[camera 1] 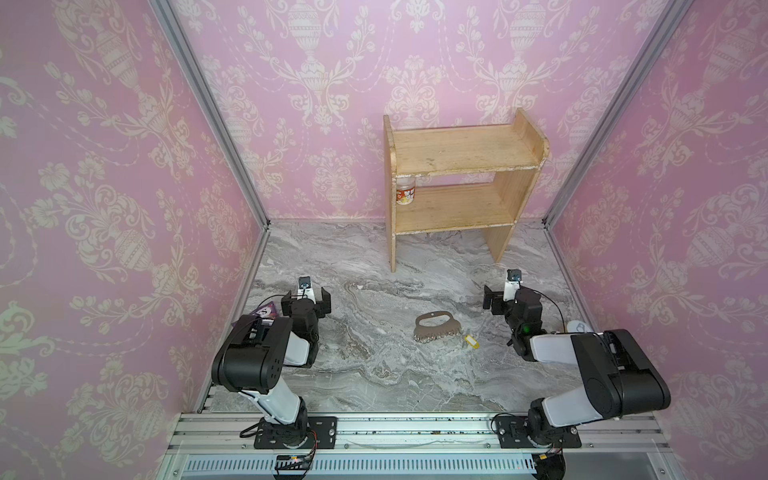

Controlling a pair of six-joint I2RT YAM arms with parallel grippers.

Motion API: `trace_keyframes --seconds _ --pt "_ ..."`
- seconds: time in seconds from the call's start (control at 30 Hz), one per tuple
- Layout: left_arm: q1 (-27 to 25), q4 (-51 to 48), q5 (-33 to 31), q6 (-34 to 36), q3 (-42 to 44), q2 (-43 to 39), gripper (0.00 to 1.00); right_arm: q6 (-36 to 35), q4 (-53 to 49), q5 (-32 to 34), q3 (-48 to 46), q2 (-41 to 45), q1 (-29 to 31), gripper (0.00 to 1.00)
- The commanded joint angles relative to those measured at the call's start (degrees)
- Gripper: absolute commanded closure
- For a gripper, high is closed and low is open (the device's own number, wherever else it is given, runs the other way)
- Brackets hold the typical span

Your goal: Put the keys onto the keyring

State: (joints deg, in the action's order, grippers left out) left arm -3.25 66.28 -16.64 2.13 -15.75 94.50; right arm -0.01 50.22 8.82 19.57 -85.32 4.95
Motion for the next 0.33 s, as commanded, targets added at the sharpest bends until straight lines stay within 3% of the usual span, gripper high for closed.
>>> trace_keyframes --seconds 0.0,0.3 --pt "0.7 0.47 1.19 -1.42 -1.03 0.25 0.01 1.06 -0.67 1.64 1.08 -0.27 -0.34 0.0" --pt "0.87 -0.09 0.31 -1.87 -1.23 0.16 0.01 1.12 -1.16 1.42 1.33 -0.24 -0.38 0.0"
